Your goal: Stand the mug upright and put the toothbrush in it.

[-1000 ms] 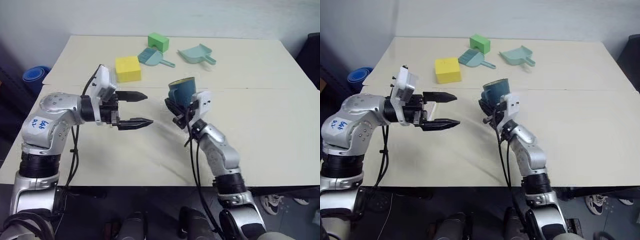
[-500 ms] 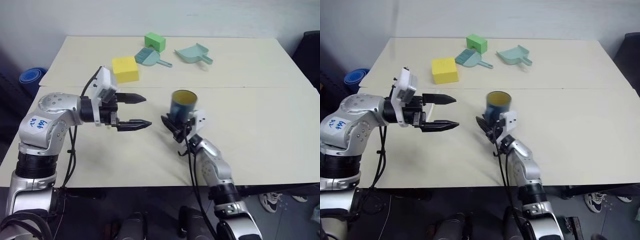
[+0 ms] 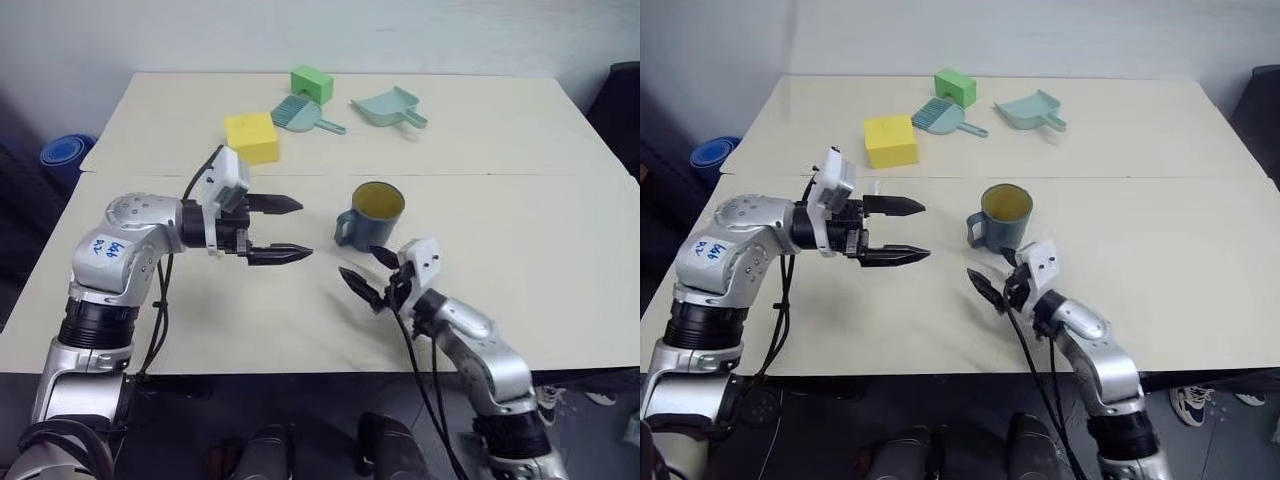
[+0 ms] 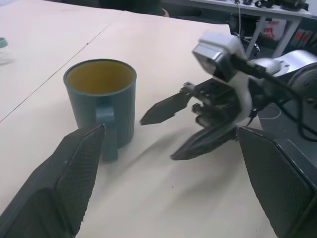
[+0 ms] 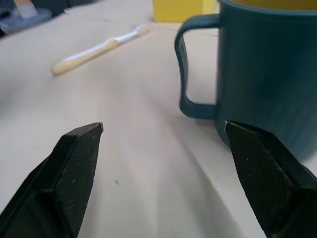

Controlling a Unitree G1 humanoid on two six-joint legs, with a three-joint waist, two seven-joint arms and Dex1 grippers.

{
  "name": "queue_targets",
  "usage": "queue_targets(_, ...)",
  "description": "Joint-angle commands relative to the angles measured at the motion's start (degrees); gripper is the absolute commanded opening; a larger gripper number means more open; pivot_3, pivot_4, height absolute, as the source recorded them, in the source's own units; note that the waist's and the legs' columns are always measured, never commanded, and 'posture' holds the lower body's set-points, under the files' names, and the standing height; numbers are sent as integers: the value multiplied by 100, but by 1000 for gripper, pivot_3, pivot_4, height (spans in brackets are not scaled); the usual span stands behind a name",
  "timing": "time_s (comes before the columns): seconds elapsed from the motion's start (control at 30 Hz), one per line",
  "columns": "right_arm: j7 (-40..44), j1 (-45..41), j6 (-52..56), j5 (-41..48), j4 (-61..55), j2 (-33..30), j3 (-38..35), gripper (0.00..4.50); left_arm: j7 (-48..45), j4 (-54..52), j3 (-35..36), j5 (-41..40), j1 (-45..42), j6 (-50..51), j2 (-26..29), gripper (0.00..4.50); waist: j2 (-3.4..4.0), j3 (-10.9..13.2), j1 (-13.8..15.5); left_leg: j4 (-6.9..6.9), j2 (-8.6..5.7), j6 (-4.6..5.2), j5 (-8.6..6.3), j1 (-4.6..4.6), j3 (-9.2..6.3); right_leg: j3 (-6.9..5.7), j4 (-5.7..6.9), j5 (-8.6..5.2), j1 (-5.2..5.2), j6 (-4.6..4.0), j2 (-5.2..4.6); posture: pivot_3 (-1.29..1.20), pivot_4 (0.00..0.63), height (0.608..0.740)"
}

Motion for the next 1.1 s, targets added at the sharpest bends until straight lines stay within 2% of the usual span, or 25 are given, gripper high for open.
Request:
queue_targets(0.03,340,244,896,894,-1378,-930,-1011,4460,724,-182,345,394,168,223,313,4500,6,4,41,0,0,0,0,1,0,-1,1,0,0,0,0,0,150,740)
queue_targets(0.17,741,-39,2131,2812,-2027,-2434,-2619,4481,2272,266,569,1021,-127,1483,456,4500,8,10,114,5,0,5,-1,4,11,13,-2,1,1,-1,0,0,150,740)
queue_targets(0.23,753,-349,2541,3673,-1959,-3012,-3085,4481,2789,614,627,1170,-454,2078,345,4500,-2,9,138,4,0,8,-1,6,10,16,-2,2,2,-3,0,0,150,740)
queue_targets(0.33,896,-808,2891,4725,-1730,-3798,-3485,4481,3201,1329,494,1317,-1095,2614,46,4500,-12,13,240,3,0,9,-2,7,8,15,-4,2,4,-3,1,0,150,740)
queue_targets(0.43,993,-1120,3032,5345,-1487,-4373,-3622,4481,3187,1958,151,1511,-1485,2589,-109,4500,-27,12,285,5,-4,13,-5,-2,6,11,-7,2,3,-2,0,0,150,740)
queue_targets(0.57,1496,-1447,3052,5379,-1217,-5195,-3651,4481,3087,3425,-397,2006,-1968,2056,-323,4500,-33,14,296,7,-9,18,-10,-8,15,10,-17,4,2,1,0,0,150,740)
queue_targets(0.8,1458,-1242,2983,5313,-1279,-5275,-3798,4481,3051,5256,-300,2210,-2637,792,-973,4500,-47,18,296,19,-6,17,-9,-10,22,14,-15,4,3,2,0,0,150,740)
queue_targets(1.1,1039,-892,2923,5607,-1596,-5062,-3992,4481,3113,6267,-305,2581,-3057,65,-1289,4500,-48,17,315,21,-6,16,-8,-9,23,13,-10,5,2,2,0,0,150,740)
